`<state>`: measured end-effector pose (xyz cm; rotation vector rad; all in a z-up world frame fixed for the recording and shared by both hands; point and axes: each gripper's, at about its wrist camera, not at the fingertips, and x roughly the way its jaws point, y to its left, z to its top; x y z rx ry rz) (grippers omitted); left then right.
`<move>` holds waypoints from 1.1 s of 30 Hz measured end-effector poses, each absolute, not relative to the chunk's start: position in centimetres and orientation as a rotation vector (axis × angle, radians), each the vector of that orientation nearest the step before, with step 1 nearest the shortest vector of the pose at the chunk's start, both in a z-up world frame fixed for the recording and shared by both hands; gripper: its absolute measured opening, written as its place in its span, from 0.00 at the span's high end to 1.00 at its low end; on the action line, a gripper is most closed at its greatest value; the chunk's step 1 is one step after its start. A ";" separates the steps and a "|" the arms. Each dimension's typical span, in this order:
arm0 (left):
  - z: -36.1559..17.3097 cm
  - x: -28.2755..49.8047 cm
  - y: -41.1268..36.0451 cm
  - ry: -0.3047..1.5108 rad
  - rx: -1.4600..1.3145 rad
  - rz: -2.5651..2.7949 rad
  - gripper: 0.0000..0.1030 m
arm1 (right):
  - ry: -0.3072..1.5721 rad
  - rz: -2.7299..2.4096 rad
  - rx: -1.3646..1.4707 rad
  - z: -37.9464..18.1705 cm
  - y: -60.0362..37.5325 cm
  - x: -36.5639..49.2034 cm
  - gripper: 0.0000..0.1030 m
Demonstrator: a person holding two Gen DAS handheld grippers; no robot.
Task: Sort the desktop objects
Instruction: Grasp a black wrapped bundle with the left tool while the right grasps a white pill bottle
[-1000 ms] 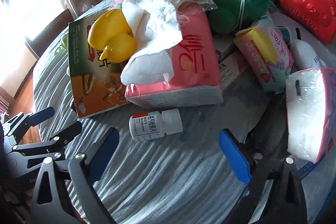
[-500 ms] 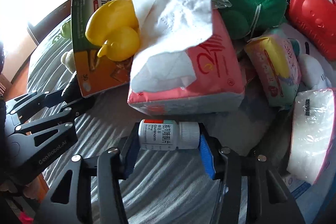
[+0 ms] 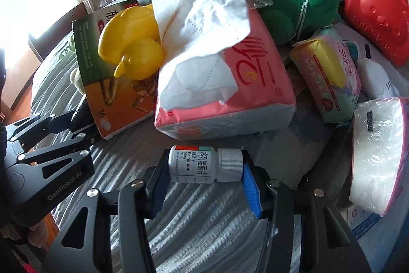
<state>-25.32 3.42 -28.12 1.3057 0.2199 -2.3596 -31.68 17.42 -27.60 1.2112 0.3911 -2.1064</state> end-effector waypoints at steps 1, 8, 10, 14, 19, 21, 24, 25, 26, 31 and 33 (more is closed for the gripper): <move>-28.2 -25.4 3.4 0.219 1.304 -2.363 0.59 | 0.387 -2.114 1.215 -27.5 17.5 -31.7 0.50; -28.2 -23.7 4.0 0.205 1.345 -2.385 0.65 | 0.364 -2.190 1.242 -27.4 17.5 -31.9 0.51; -28.1 -22.4 4.1 0.210 1.370 -2.383 0.65 | 0.339 -2.204 1.266 -27.2 18.0 -31.4 0.51; -28.1 -20.4 4.8 0.214 1.417 -2.387 0.65 | 0.313 -2.221 1.300 -27.0 18.6 -29.1 0.51; -28.2 -20.8 4.8 0.230 1.456 -2.399 0.44 | 0.305 -2.249 1.327 -26.5 19.9 -27.7 0.51; -28.3 -21.8 4.6 0.244 1.439 -2.395 0.41 | 0.305 -2.250 1.324 -27.6 20.1 -26.8 0.50; -28.4 -22.9 4.4 0.267 1.417 -2.391 0.52 | 0.333 -2.247 1.331 -28.6 21.3 -26.5 0.24; -28.3 -22.7 4.8 0.271 1.411 -2.391 0.58 | 0.340 -2.241 1.329 -28.8 21.4 -26.3 0.20; -28.2 -22.5 5.1 0.275 1.403 -2.392 0.66 | 0.345 -2.234 1.324 -28.8 21.4 -26.1 0.20; -27.9 -21.7 6.5 0.242 1.383 -2.364 0.67 | 0.407 -2.234 1.268 -29.6 20.0 -25.7 0.29; -27.3 -21.4 6.4 0.226 1.354 -2.359 0.67 | 0.414 -2.229 1.249 -29.3 19.7 -25.9 0.50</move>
